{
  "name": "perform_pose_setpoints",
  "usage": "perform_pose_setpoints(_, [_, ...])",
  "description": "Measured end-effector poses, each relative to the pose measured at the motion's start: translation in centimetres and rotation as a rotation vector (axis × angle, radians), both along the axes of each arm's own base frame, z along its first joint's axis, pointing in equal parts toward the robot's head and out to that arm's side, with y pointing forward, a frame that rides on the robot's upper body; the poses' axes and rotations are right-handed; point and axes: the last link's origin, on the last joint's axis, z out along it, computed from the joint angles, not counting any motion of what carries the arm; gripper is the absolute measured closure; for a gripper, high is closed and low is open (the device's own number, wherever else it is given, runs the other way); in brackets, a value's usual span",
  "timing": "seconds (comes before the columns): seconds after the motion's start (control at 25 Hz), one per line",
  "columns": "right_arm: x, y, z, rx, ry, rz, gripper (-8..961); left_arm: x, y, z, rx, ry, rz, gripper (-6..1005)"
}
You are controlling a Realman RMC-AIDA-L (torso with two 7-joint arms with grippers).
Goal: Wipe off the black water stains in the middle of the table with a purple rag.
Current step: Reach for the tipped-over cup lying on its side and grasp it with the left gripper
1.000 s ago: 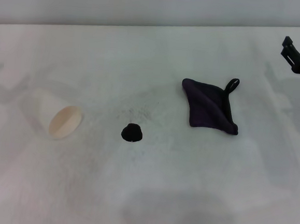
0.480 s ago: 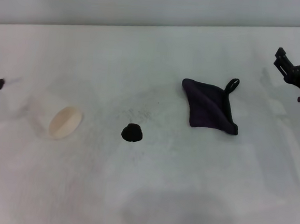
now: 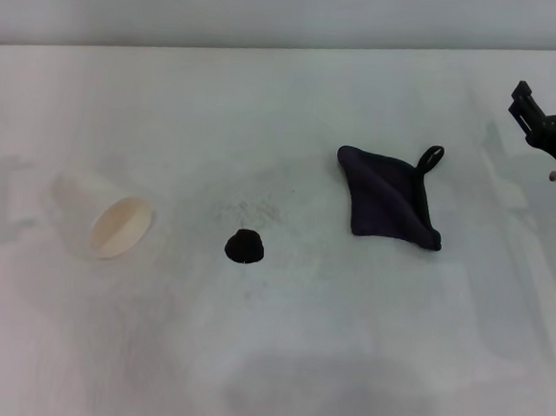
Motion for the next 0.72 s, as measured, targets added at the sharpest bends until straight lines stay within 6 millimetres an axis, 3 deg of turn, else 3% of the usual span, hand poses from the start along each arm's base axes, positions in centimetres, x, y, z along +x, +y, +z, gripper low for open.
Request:
perform_pose_setpoints(0.4, [-0.2,0.2,-0.3,-0.005,0.028,-0.004,109,3.9,0.7,-3.2,-0.085,0.206,-0.203,127])
perform_pose_setpoints(0.72, [0.1,-0.1,-0.2,0.003,0.038,-0.017,109,5.0,1.5,-5.9,-0.143,0.287,-0.308,133])
